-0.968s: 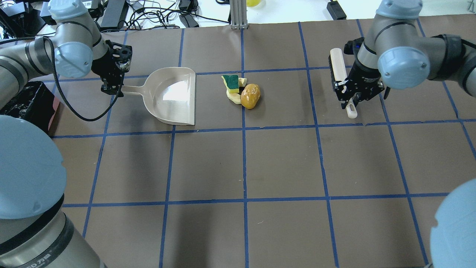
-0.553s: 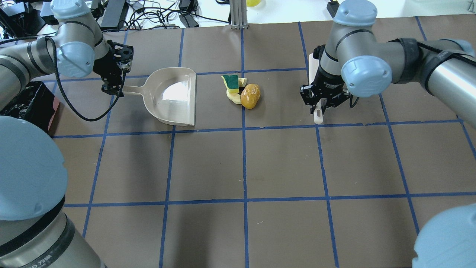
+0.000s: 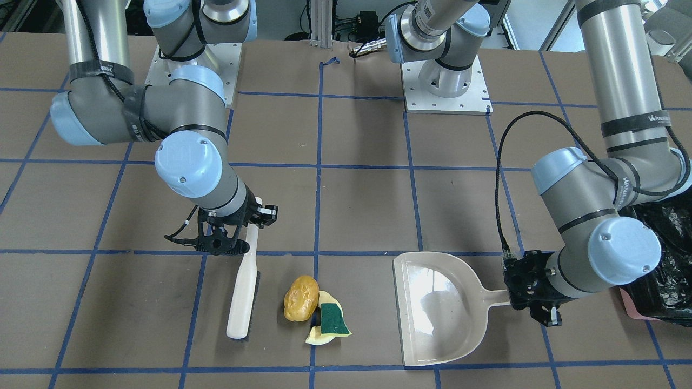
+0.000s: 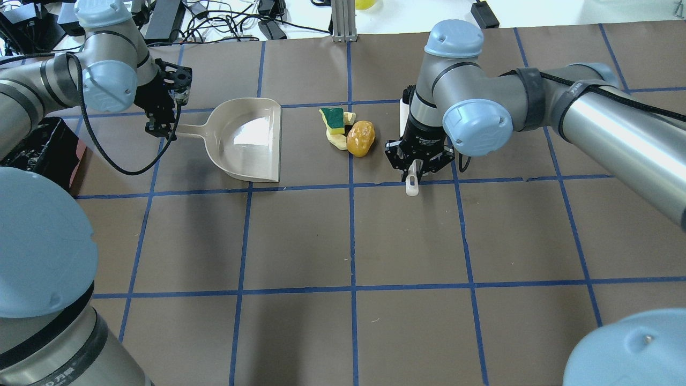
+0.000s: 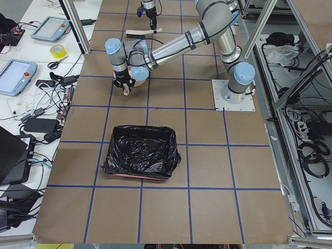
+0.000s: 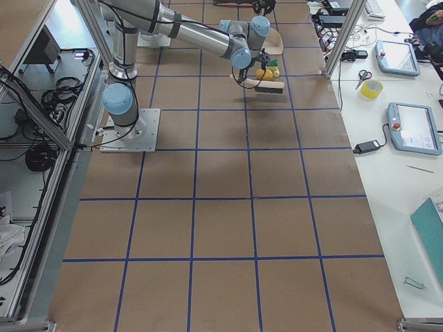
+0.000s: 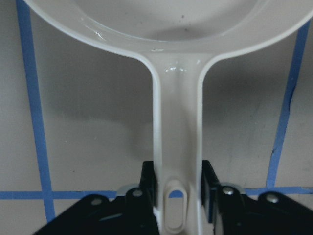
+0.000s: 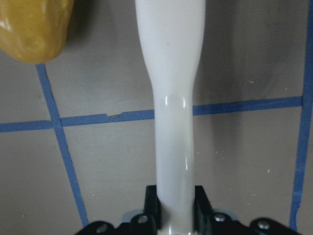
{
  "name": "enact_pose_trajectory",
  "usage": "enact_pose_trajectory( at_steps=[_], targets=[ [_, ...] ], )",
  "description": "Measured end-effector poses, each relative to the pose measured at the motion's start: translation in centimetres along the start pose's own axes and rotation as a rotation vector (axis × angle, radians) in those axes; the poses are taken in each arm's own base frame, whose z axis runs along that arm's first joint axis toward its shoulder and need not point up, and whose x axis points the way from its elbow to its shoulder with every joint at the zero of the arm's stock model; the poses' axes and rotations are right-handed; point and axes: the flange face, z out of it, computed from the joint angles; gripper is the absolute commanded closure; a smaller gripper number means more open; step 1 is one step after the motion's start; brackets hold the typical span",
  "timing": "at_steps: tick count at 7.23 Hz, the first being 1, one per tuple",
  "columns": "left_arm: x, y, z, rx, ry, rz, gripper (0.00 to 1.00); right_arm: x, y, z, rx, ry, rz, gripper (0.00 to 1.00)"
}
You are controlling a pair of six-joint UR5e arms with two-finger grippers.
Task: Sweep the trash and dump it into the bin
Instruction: 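Lift the brush with the right gripper and move it behind the sponge and yellow item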
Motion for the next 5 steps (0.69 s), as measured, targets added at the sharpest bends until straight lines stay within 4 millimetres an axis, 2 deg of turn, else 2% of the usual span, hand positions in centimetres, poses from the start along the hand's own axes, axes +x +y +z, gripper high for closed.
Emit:
enact_pose_trajectory(
  at_steps=[2,5],
  targets=[
    [0.0,-0.1,0.0,0.0,0.0,-0.002,0.86,-2.9,-0.1,0.7,-0.002,0.007,-0.02,1.0],
    [0.0,-0.1,0.1,0.0,0.002,-0.002,0.86,-4.9,-1.8,1.3,0.003,0.008,-0.026,1.0]
  ],
)
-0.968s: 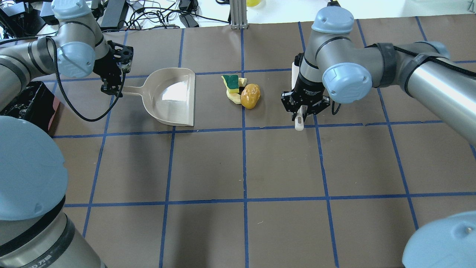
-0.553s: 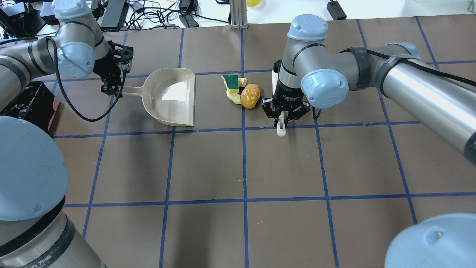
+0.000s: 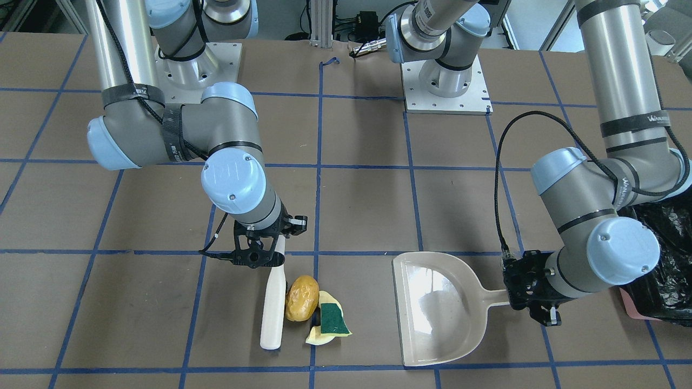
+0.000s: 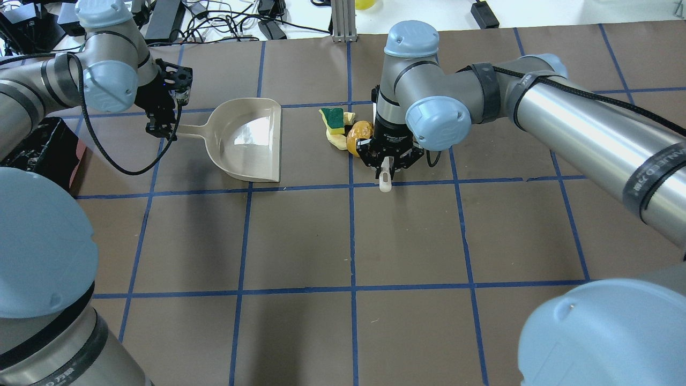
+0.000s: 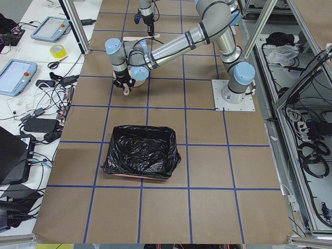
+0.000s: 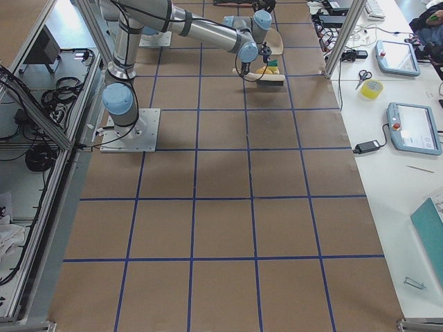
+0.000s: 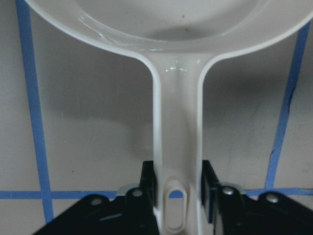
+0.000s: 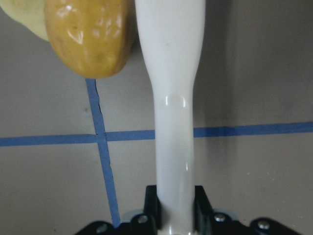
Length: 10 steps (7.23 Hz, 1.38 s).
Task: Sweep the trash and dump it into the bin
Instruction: 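Lift the brush with the right gripper and move it behind the sponge and yellow item, then sweep the sponge and yellow item into the dustpan with the right gripper's brush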
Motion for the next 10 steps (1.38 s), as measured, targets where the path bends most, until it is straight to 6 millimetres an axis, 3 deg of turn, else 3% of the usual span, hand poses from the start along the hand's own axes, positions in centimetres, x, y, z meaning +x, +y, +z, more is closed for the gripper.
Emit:
enact_pose_trajectory(
  at_steps=[2,5,10],
  targets=[
    [0.0,0.0,0.0,-0.001,0.0,0.0,0.86,-2.2,-0.7,0.2,0.011,0.002,0.016,1.0],
    [0.0,0.0,0.0,-0.001,-0.001,0.0,0.86,-7.6,-1.3,0.6,0.035,-0.001,0.047,1.0],
    [0.0,0.0,0.0,-0.001,0.0,0.0,0.86,-17.6,0.6,1.8,0.072,-0.05,0.065,1.0]
  ],
)
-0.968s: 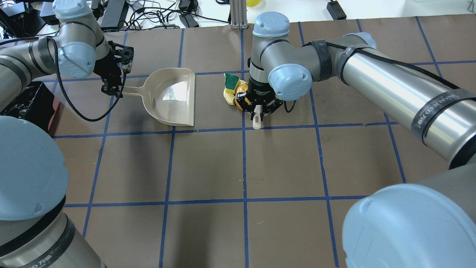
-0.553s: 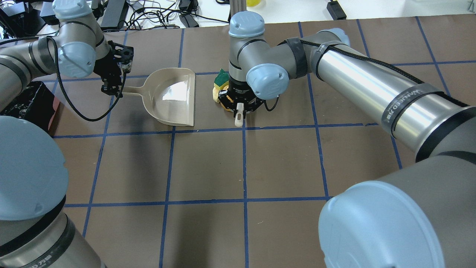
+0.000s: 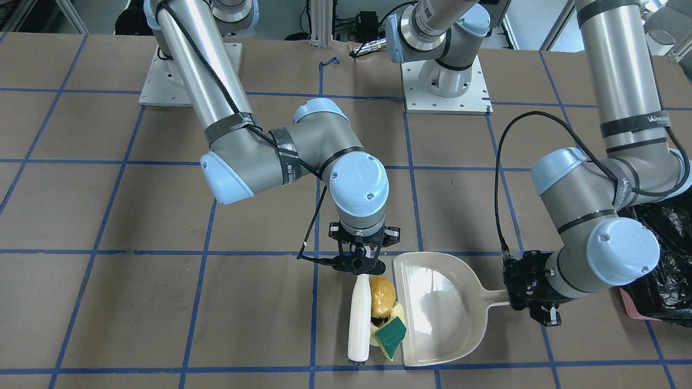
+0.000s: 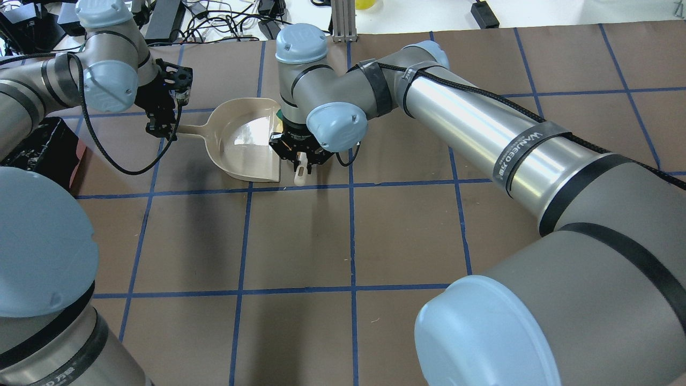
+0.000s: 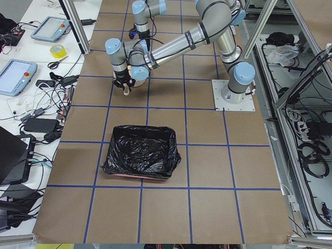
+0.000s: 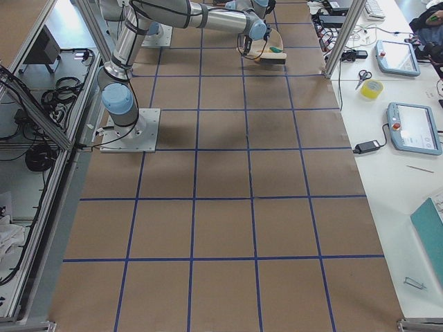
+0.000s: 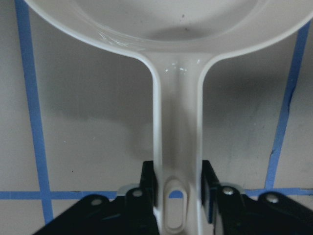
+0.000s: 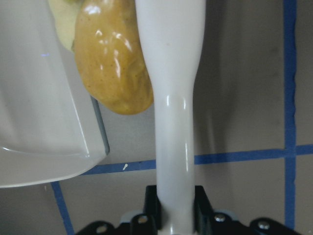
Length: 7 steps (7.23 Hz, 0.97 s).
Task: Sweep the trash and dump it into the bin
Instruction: 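Sweep the sponge and yellow item into the dustpan with the right gripper's brush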
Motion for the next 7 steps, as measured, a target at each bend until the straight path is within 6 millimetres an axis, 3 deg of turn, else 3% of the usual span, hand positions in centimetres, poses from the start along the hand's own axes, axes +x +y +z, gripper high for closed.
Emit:
enact_pose_trajectory(
  at_steps=[2,7],
  targets=[
    [0.0,0.0,0.0,0.0,-0.001,0.0,0.86,-2.5,1.0,0.9,0.018,-0.026,0.007,1.0],
    [0.0,0.0,0.0,0.001,-0.001,-0.002,0.86,-9.4,3.4,0.3,0.022,-0.124,0.032,1.0]
  ],
)
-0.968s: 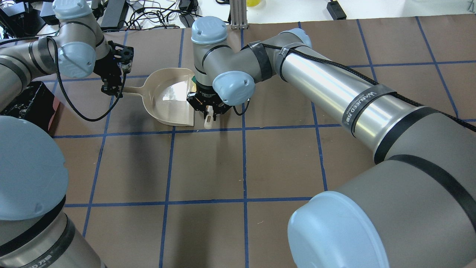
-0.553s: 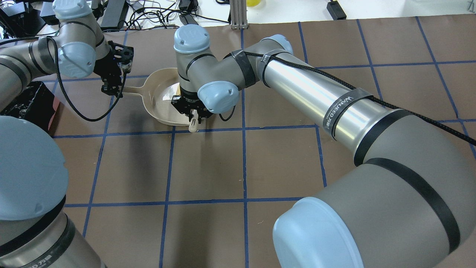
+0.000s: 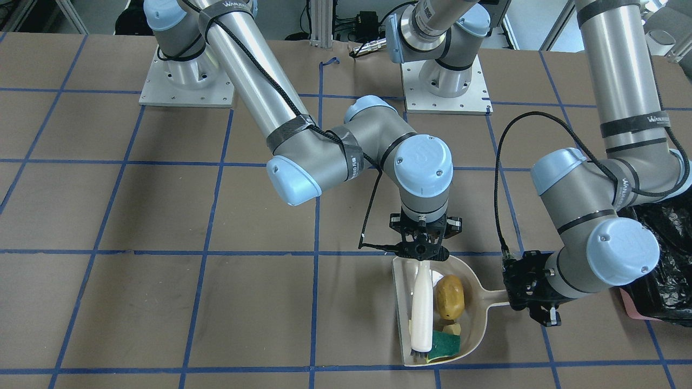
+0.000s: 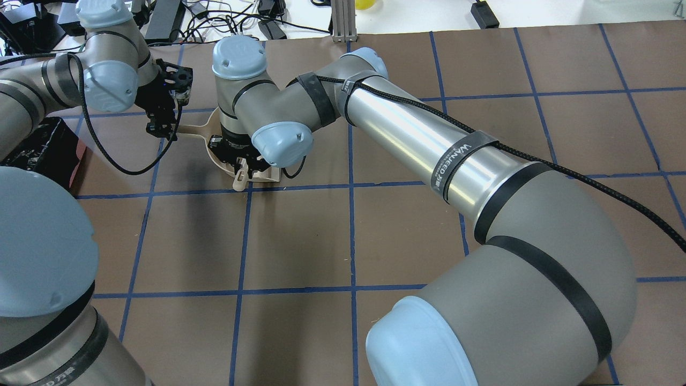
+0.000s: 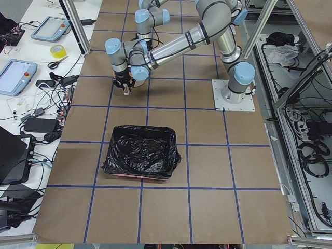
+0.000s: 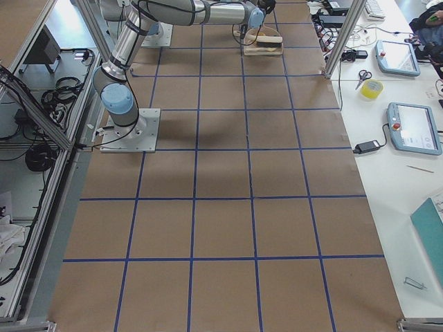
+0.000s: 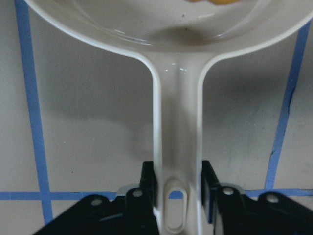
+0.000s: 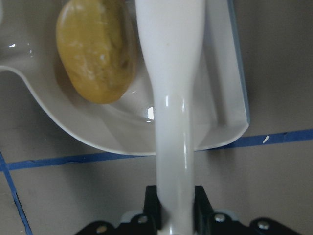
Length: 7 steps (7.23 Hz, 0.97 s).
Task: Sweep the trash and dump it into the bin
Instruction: 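Sweep the sponge and yellow item into the dustpan with the right gripper's brush, then lift the dustpan toward the bin with the left gripper while the right returns the brush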
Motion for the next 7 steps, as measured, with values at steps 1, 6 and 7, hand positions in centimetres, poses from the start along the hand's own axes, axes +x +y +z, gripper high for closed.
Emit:
enact_pose_trajectory(
  at_steps=[1,6,7],
  targets=[
    [0.0,0.0,0.0,0.0,0.0,0.0,0.86,-0.1,0.3,0.0,-0.001,0.005,-0.002,1.0],
    [0.0,0.0,-0.1,0.0,-0.002,0.0,0.86,4.4,2.9,-0.9,-0.055,0.08,0.054,1.0],
    [0.0,0.0,-0.1,0.0,-0.002,0.0,0.86,6.1,2.2,-2.4,-0.058,0.119,0.082,1.0]
  ],
)
